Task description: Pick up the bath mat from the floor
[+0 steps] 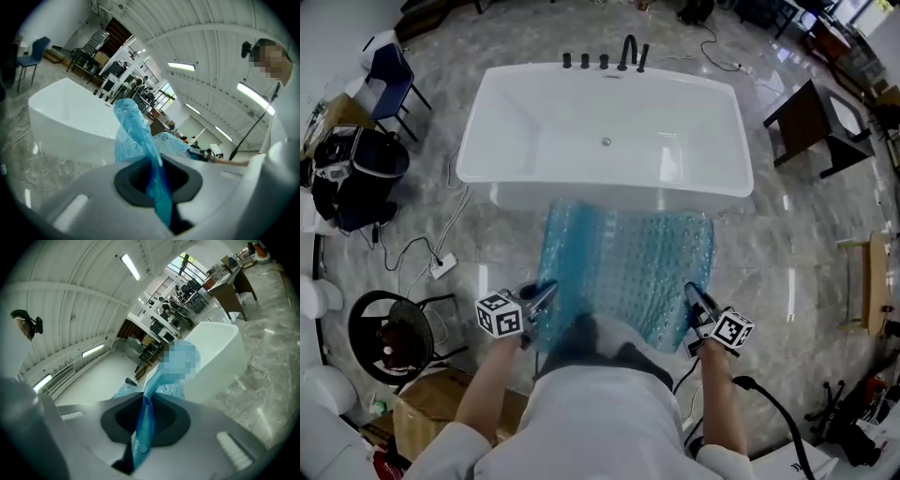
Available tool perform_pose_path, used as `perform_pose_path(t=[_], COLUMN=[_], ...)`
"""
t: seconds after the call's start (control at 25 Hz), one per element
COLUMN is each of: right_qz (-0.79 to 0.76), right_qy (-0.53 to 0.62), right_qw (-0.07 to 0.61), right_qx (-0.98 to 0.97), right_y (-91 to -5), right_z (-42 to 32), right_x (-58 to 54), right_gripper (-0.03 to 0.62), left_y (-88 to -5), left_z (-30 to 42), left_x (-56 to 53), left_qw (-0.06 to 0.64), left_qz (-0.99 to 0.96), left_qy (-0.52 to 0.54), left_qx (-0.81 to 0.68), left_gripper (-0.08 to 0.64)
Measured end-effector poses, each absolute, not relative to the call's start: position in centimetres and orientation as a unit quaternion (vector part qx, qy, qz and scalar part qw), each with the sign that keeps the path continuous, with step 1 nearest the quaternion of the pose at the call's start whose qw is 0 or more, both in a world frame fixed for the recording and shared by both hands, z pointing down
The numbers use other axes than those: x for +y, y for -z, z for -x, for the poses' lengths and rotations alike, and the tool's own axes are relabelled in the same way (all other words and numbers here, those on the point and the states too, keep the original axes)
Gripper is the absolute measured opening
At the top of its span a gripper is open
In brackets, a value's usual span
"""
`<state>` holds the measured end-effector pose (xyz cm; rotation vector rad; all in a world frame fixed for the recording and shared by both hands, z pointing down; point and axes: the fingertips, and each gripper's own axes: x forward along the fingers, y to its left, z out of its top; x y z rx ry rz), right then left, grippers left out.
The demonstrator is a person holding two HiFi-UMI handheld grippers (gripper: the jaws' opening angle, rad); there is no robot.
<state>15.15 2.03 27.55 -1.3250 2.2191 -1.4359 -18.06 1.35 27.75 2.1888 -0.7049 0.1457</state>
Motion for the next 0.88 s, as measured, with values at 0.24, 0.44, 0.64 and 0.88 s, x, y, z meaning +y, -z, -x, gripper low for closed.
perform_pose_path(t=[0.24, 0.44, 0.64, 0.88], right_qz=[0.401, 0.378, 0.358, 0.326], right_qy=[0.469, 0.463, 0.449, 0.443], right_qw=[0.105, 0.107, 0.120, 0.128], right_qx=[0.780, 0.794, 0.810, 0.825], right_y=[-23.3, -21.9, -19.4, -16.2], right_z=[-18.4, -22.8, -25.8, -25.8], right_x=[9.8, 16.3, 21.6, 26.4], right_gripper=[0.025, 0.026, 0.028, 0.032], left_y=[-23.8, -22.5, -20.1, -17.3], left_z=[13.7, 10.6, 9.1, 8.4], left_x=[10.0, 17.5, 24.7, 30.3], left_qw=[0.401, 0.403, 0.397, 0.383], left_qz=[-0.861, -0.848, -0.841, -0.847], left_qy=[-0.020, 0.018, 0.058, 0.070], left_qx=[-0.311, -0.343, -0.363, -0.363], left_gripper=[0.023, 0.023, 0.026, 0.029])
